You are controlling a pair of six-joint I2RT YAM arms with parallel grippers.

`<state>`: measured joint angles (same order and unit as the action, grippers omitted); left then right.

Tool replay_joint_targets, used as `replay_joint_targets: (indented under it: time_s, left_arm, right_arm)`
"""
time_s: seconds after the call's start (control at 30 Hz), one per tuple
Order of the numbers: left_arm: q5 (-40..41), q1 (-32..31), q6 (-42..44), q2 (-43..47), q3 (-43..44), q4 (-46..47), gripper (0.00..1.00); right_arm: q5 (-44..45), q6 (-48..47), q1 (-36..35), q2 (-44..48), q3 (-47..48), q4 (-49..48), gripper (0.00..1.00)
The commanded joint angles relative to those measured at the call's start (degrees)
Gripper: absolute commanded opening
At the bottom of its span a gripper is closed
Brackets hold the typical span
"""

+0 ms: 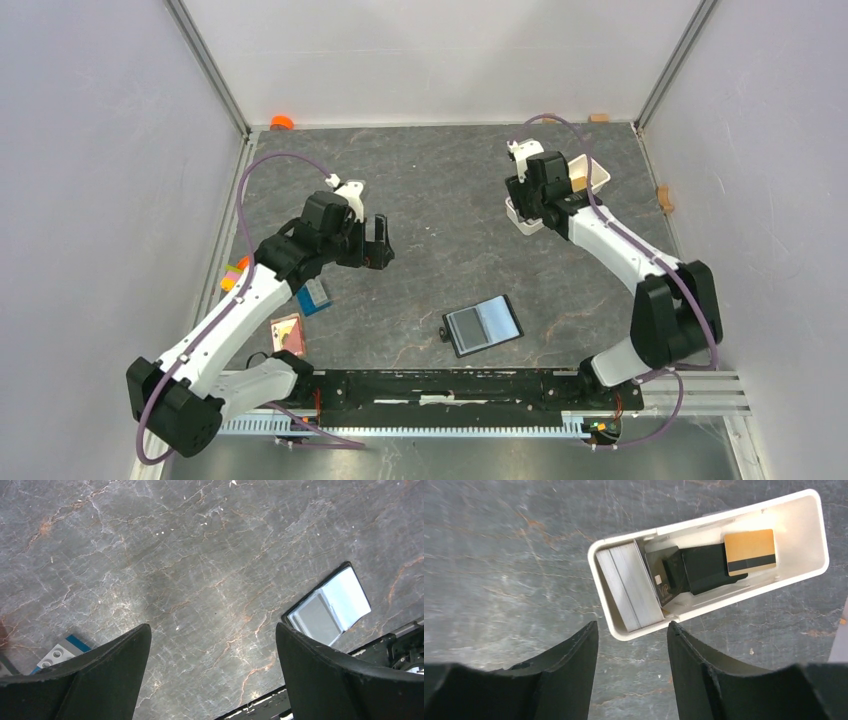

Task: Put the credit cards into the card holder
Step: Turn over the card slot in the card holder, then move the storage box to the center of the board.

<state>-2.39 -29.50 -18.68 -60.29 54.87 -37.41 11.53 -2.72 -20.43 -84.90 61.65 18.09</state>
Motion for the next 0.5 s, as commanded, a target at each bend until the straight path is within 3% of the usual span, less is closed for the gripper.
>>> replay_joint_targets:
  time_s: [0.0,0.1,0.47]
  left_arm:
    - [-0.44,0.92,4.01,-0.61,-0.46,0.91,1.0]
    - [-1.25,1.32,4.17,-1.06,-0.56,1.03,1.0]
    - [-2.72,1.9,4.15,-2.08,-0.73,1.02,1.0]
  right_arm:
    - [2.84,-5.85,0.8,-4.0,3.74,-0.64,0.58]
    - [1.93,-6.81,1.67,-6.94,5.41,-0.98,0.58]
    - [0.18,-8.4,3.1,-13.38,9.29,-1.95,0.39]
